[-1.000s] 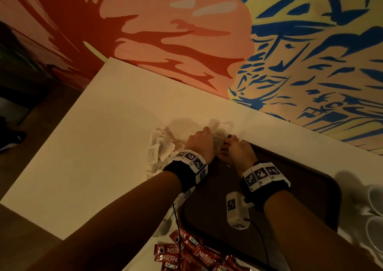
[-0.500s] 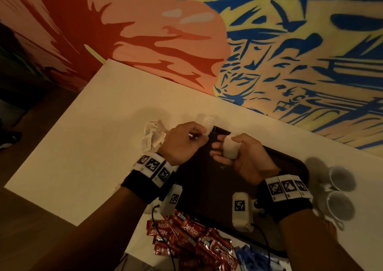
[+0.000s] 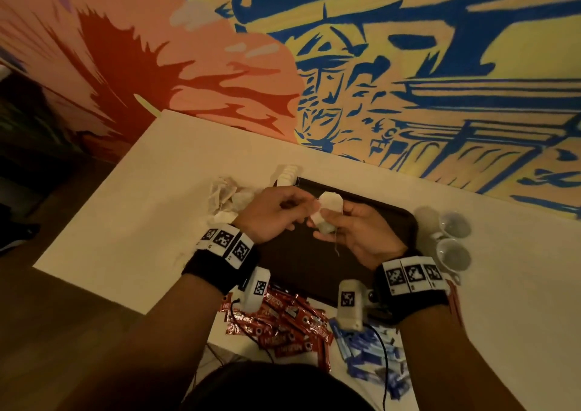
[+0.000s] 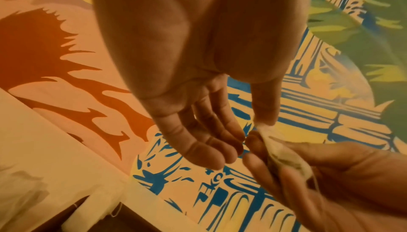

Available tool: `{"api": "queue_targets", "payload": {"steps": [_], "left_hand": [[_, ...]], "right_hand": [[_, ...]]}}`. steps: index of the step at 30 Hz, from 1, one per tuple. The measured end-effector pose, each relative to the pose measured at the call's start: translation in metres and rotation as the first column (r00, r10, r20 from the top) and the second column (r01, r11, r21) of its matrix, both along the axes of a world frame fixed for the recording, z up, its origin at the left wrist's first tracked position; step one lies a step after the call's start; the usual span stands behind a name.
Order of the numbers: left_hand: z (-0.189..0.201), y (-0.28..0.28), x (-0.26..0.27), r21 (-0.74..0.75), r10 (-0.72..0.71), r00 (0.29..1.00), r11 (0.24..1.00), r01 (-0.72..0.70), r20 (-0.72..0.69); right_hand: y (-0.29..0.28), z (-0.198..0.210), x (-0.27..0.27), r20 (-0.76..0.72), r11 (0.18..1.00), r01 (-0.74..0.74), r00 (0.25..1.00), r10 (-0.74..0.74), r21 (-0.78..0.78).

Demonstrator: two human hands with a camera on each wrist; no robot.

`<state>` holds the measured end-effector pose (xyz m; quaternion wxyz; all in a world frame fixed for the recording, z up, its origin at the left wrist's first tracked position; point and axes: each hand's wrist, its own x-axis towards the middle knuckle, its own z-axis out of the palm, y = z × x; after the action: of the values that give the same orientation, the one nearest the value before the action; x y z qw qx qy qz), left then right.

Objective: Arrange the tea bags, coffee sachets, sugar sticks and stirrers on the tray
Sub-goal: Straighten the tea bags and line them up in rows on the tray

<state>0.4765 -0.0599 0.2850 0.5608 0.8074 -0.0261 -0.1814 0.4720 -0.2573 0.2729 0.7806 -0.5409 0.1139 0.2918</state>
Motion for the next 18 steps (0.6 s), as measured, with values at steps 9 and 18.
{"api": "queue_targets", "payload": {"steps": [9, 18], "left_hand": [[0.021, -0.033, -0.048, -0.094, 0.111, 0.993, 0.99, -0.107, 0.042], [0.038, -0.046, -0.086, -0.239, 0.25, 0.968, 0.941, -0.238, 0.019]], "right_hand": [[-0.026, 0.02, -0.047, 0.082, 0.997, 0.061, 0.995, -0.057, -0.043], [-0.055, 0.023, -0.073, 0.158, 0.991, 0.103, 0.984, -0.088, -0.091]]}}
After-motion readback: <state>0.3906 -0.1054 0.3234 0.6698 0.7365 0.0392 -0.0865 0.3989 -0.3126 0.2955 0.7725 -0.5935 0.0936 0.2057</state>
